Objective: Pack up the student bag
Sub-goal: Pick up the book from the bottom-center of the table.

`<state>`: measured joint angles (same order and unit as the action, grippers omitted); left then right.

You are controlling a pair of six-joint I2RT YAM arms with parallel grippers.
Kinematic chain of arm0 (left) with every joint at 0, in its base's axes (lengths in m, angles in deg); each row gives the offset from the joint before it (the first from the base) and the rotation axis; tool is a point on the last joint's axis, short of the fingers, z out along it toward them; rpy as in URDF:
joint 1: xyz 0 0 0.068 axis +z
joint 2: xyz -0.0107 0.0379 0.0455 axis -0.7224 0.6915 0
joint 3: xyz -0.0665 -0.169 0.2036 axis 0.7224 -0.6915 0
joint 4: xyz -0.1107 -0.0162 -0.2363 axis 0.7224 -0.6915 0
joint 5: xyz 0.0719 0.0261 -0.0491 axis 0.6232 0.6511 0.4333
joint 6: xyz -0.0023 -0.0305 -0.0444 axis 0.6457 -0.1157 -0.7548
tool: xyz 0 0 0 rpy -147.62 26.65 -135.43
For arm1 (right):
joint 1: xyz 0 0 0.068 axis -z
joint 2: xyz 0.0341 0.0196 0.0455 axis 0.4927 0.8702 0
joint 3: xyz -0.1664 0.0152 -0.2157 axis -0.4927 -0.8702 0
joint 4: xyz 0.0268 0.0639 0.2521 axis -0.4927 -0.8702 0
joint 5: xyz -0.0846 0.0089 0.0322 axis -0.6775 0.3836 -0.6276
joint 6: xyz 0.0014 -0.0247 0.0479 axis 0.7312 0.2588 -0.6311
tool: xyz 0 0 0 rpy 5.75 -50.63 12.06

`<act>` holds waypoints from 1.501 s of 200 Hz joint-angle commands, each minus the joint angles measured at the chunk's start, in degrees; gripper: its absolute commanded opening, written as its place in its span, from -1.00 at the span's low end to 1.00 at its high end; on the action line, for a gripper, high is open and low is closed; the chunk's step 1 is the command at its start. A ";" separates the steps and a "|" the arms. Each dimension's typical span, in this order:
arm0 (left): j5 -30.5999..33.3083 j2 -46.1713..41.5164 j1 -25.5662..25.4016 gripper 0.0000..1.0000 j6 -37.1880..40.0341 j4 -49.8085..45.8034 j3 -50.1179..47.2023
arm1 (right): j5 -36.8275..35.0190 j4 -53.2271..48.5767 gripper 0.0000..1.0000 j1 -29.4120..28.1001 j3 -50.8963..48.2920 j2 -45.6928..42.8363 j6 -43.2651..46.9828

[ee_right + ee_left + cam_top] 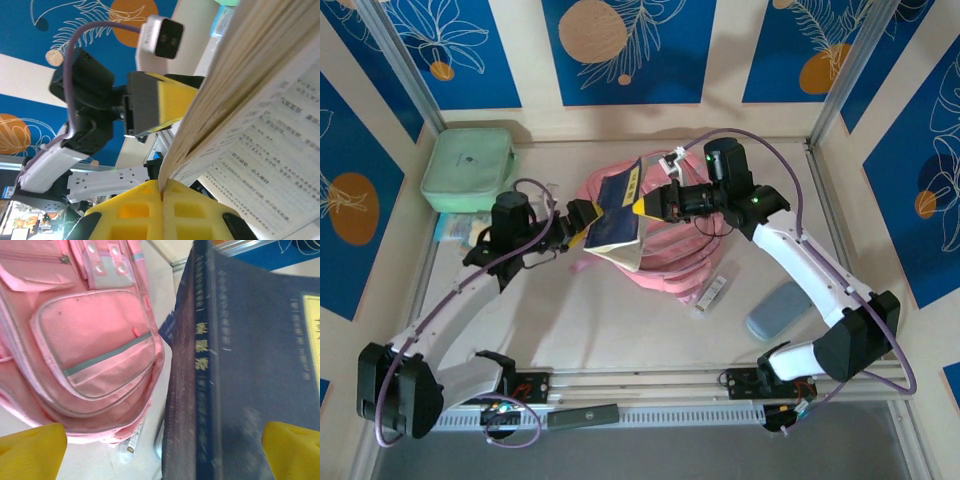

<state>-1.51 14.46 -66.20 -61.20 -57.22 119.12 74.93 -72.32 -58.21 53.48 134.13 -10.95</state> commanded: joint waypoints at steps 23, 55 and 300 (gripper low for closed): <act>0.13 0.69 -3.05 0.85 -12.45 22.43 -3.60 | 5.29 9.17 -1.00 1.27 -5.86 -0.80 -3.40; 2.45 -1.84 -4.03 0.59 -8.67 15.93 -0.81 | 4.75 9.27 -1.00 2.64 -9.65 -0.79 -2.44; 6.75 8.56 -10.85 -0.77 4.89 -4.50 4.47 | 6.02 10.39 -1.00 5.50 -13.16 5.33 2.24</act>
<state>8.59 22.90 -75.27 -59.08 -60.08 120.54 81.36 -63.16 -52.74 40.27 138.37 -10.45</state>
